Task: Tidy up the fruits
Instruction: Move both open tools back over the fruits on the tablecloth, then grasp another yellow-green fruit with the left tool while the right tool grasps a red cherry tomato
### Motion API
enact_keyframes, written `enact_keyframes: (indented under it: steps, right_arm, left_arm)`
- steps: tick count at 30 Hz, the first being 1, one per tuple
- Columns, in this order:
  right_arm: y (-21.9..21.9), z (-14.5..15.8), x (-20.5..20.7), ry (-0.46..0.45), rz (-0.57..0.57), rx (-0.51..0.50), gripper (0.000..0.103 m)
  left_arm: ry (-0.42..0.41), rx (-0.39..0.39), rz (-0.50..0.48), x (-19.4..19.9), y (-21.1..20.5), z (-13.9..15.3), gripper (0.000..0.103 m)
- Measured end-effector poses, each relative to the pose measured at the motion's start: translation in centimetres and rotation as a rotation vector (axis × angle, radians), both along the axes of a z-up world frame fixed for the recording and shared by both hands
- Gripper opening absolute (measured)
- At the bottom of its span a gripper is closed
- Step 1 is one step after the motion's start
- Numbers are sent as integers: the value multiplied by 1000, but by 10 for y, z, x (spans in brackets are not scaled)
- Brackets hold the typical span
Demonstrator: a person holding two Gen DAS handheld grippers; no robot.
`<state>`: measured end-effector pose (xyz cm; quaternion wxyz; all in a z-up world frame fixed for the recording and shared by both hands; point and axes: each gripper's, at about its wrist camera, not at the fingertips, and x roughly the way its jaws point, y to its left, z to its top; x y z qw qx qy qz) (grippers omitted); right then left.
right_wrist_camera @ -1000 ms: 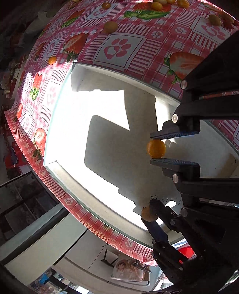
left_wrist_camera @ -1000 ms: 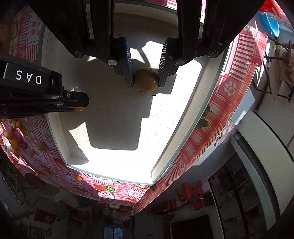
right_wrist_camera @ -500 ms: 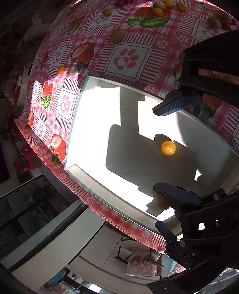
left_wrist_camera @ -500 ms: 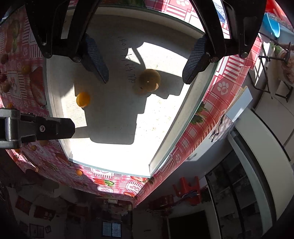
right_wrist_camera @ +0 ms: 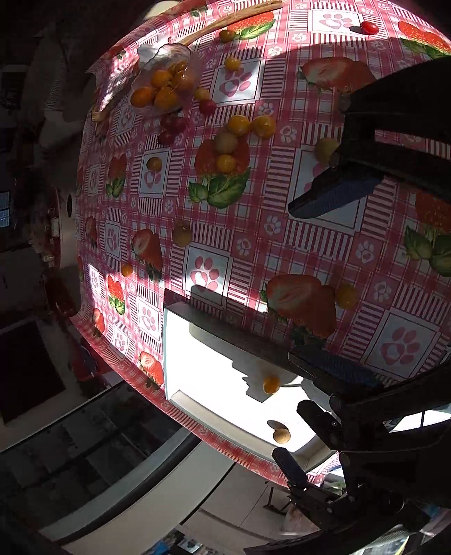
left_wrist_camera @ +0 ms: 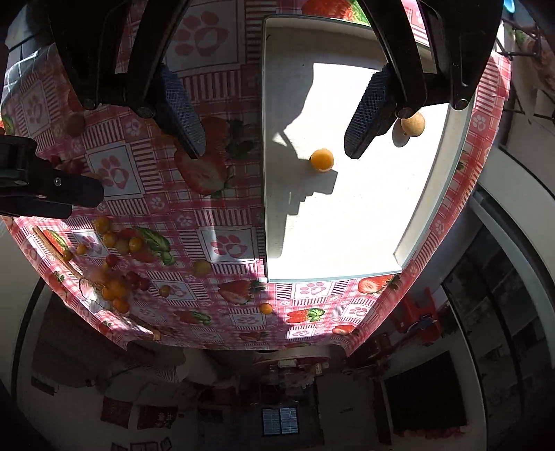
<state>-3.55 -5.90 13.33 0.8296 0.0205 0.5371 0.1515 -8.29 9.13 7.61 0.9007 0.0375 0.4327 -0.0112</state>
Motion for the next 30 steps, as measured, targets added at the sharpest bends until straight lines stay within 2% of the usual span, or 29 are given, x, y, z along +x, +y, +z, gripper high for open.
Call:
enact_keyframes:
  steps: [6, 12, 18, 25, 30]
  right_arm:
    - [-75, -3, -28, -18, -113, -89, 79]
    - [-121, -19, -45, 8, -179, -132, 79]
    - [-134, -34, -52, 15, -178, -152, 79]
    - [-133, -54, -51, 22, -142, -172, 62]
    - [-128, -57, -47, -12, -111, -193, 60]
  left_arm:
    - [34, 21, -148, 9, -70, -11, 83]
    - [87, 48, -245, 19, -114, -33, 83]
    - [100, 68, -325, 28, -141, -43, 83]
    - [116, 97, -373, 44, -161, -56, 83]
    - [126, 73, -376, 55, -168, -60, 83]
